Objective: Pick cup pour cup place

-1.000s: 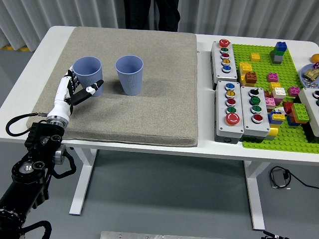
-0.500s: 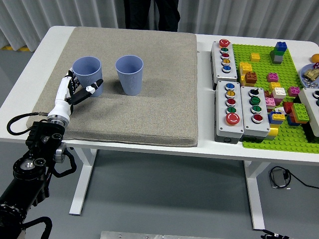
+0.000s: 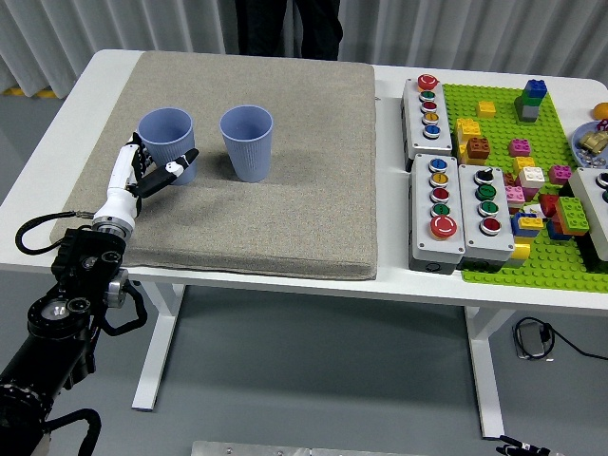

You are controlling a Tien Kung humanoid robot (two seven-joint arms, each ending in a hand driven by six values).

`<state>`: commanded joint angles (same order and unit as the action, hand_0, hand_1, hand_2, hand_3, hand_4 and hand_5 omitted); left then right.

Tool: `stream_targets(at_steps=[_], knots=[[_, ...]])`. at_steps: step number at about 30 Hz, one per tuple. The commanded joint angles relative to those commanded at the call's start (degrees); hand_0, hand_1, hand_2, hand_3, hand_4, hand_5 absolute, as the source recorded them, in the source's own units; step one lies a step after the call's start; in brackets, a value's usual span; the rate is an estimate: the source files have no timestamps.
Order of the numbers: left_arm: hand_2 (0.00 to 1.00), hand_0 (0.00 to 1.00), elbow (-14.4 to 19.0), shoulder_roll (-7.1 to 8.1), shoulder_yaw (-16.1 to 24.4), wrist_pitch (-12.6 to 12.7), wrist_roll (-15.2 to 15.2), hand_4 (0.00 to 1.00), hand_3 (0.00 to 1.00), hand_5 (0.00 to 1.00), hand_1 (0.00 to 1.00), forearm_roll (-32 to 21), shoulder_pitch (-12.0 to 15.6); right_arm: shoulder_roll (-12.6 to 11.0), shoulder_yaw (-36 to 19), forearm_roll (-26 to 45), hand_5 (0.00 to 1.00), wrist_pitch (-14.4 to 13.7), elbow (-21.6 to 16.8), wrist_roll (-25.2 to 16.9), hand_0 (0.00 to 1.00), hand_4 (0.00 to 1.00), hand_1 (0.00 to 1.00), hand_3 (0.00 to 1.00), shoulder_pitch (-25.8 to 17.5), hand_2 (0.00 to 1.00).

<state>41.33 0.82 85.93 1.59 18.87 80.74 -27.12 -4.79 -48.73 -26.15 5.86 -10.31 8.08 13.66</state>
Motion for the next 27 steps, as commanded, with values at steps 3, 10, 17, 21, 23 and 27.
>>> stream_targets(at_steps=[3, 10, 17, 21, 23, 27], knots=[[0.998, 0.876, -0.1, 0.06, -0.1, 0.0, 0.0, 0.966, 0.998, 0.367, 0.901, -0.1, -0.2, 0.0, 0.0, -0.1, 0.130, 0.0, 0.0, 0.0, 0.662, 0.490, 0.649, 0.633, 0.1, 0.665], [0.998, 0.876, -0.7, 0.35, -0.5, 0.0, 0.0, 0.965, 0.998, 0.371, 0.900, -0.4, -0.6, 0.0, -0.1, -0.3, 0.130, 0.1, 0.0, 0.1, 0.662, 0.489, 0.649, 0.633, 0.0, 0.665], [0.998, 0.876, -0.9, 0.58, -1.2, 0.1, -0.1, 0.966, 0.998, 0.373, 0.900, -0.6, -1.2, 0.0, -0.1, -0.5, 0.130, 0.1, 0.0, 0.1, 0.662, 0.490, 0.649, 0.634, -0.1, 0.665], [0.998, 0.875, -1.4, 0.75, -1.9, 0.0, -0.1, 0.965, 0.998, 0.375, 0.898, -1.0, -1.7, 0.0, -0.1, -0.5, 0.131, 0.1, 0.0, 0.2, 0.662, 0.490, 0.649, 0.633, -0.1, 0.665], [0.998, 0.875, -1.5, 0.82, -2.2, 0.1, -0.1, 0.965, 0.998, 0.375, 0.898, -1.1, -2.0, 0.0, 0.0, -0.4, 0.131, 0.2, 0.0, 0.2, 0.662, 0.490, 0.649, 0.633, -0.1, 0.665], [0.998, 0.875, -1.4, 0.86, -2.3, 0.2, -0.1, 0.965, 0.998, 0.379, 0.897, -1.2, -2.4, 0.0, 0.0, -0.4, 0.131, 0.2, 0.0, 0.1, 0.662, 0.490, 0.649, 0.633, -0.1, 0.664]])
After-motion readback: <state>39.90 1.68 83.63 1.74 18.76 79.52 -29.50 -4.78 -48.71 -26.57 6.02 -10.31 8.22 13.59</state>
